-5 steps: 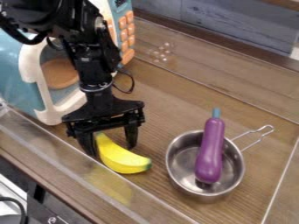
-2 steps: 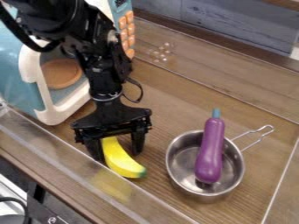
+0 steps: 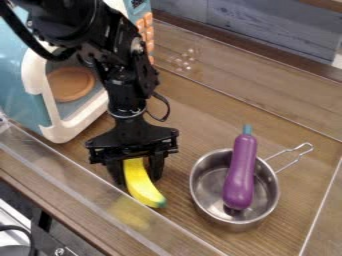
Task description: Put the banana in the silver pot
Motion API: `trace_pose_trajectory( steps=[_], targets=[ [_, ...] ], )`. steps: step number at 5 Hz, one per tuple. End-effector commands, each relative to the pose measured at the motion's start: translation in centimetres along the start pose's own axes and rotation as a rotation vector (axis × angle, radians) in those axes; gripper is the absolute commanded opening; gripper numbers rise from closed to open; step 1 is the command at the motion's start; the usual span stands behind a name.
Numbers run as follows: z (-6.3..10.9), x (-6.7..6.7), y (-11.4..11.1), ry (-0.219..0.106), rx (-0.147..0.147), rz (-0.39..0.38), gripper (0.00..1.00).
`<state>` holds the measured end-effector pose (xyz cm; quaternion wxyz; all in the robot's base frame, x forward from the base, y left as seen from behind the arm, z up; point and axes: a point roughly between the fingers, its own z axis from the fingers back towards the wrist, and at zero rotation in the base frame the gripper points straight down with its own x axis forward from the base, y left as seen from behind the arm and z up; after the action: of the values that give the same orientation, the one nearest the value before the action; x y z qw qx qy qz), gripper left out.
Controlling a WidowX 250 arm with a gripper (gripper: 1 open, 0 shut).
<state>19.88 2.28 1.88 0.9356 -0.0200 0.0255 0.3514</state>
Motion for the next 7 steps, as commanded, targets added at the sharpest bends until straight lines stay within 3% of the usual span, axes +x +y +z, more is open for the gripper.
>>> trace_pose_trajectory(
  steps=[1, 2, 6, 7],
  targets=[
    [1.6, -0.3, -0.1, -0.014, -0.016, 0.040, 0.00],
    [2.7, -0.7, 0.2, -0.011, -0.022, 0.090, 0.00],
    [1.4, 0.0, 2.5, -0.015, -0.023, 0.162, 0.00],
    [2.1, 0.5, 3.8, -0.015, -0.016, 0.143, 0.00]
  ],
)
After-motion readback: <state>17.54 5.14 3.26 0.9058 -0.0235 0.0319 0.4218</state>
